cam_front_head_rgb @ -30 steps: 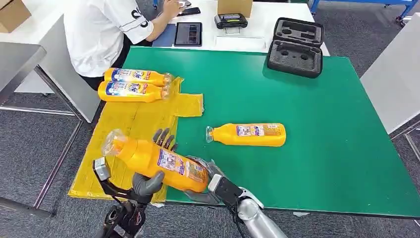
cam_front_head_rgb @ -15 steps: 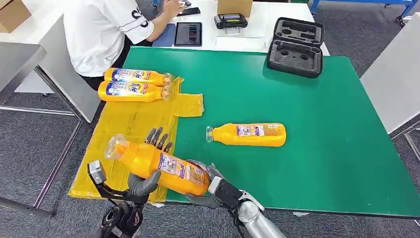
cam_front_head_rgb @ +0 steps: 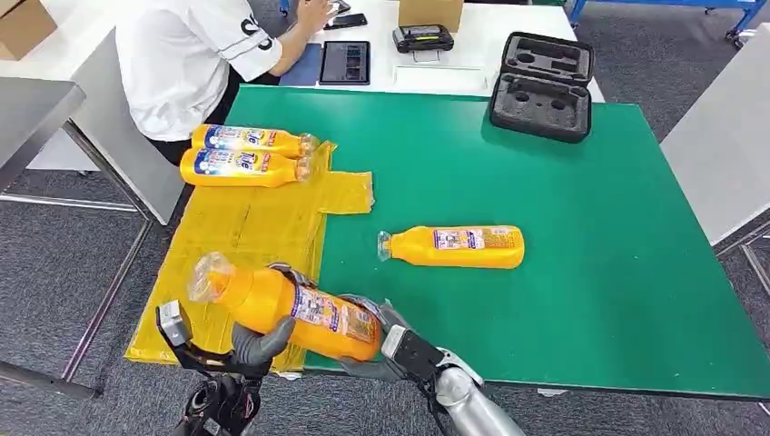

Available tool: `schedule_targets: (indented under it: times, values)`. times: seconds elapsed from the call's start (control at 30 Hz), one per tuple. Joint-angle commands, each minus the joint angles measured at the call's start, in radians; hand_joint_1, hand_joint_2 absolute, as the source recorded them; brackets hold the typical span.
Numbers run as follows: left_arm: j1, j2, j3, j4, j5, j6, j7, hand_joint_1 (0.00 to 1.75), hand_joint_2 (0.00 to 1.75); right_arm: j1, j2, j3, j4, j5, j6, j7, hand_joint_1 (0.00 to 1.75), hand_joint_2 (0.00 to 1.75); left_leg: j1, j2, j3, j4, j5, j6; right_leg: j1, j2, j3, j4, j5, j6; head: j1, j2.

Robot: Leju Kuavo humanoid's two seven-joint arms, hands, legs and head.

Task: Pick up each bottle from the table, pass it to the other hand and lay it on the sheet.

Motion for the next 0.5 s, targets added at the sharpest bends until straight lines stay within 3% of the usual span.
schedule_targets:
  times: [0.03,0.33,0.37,0.4,0.47,0.5]
  values:
    - [-0.017,0.024,-0.046,0.018,-0.024,-0.011,0.006,1.75,1.75,-0.047,-0.006,0.025,0.061,-0.002,0.005,0.005,1.75,1.75,0.0,0.001,0.003,-0.001,-0.001,-0.001,0.0,0.001,0.003,-0.001,-0.001,-0.001,0.0,0.0]
    - [-0.024,0.026,-0.048,0.03,-0.038,-0.007,0.012,1.75,1.75,-0.047,-0.004,0.023,0.059,-0.005,0.003,0.004,1.73,1.75,0.001,0.001,0.006,-0.001,-0.002,-0.002,0.001,0.001,0.006,-0.001,-0.002,-0.002,0.0,0.0]
    - [-0.028,0.025,-0.046,0.039,-0.044,0.0,0.016,1.75,1.75,-0.046,0.0,0.019,0.051,-0.005,-0.01,0.003,0.33,1.75,0.001,0.001,0.008,0.0,-0.004,-0.002,0.001,0.001,0.008,-0.001,-0.003,-0.003,0.0,0.0]
    - [-0.028,0.025,-0.046,0.039,-0.044,0.0,0.016,1.75,1.75,-0.048,0.002,0.019,0.049,-0.006,-0.01,0.003,0.0,1.75,0.0,0.0,0.003,-0.001,-0.001,-0.001,0.0,0.001,0.003,-0.001,-0.001,-0.001,0.0,0.0]
    - [-0.028,0.029,-0.04,0.036,-0.043,0.005,0.018,1.75,1.75,-0.041,0.006,-0.003,0.022,-0.031,-0.019,0.009,0.0,1.75,0.001,0.001,0.004,0.0,-0.002,-0.001,0.001,0.001,0.004,-0.001,-0.001,-0.002,0.0,0.0]
    - [-0.028,0.03,-0.039,0.032,-0.043,0.007,0.018,1.75,1.75,-0.038,0.005,-0.007,0.012,-0.038,-0.023,0.011,0.0,0.0,0.0,0.001,0.003,-0.001,-0.001,-0.001,0.0,0.001,0.003,0.0,-0.001,-0.001,0.0,0.0]
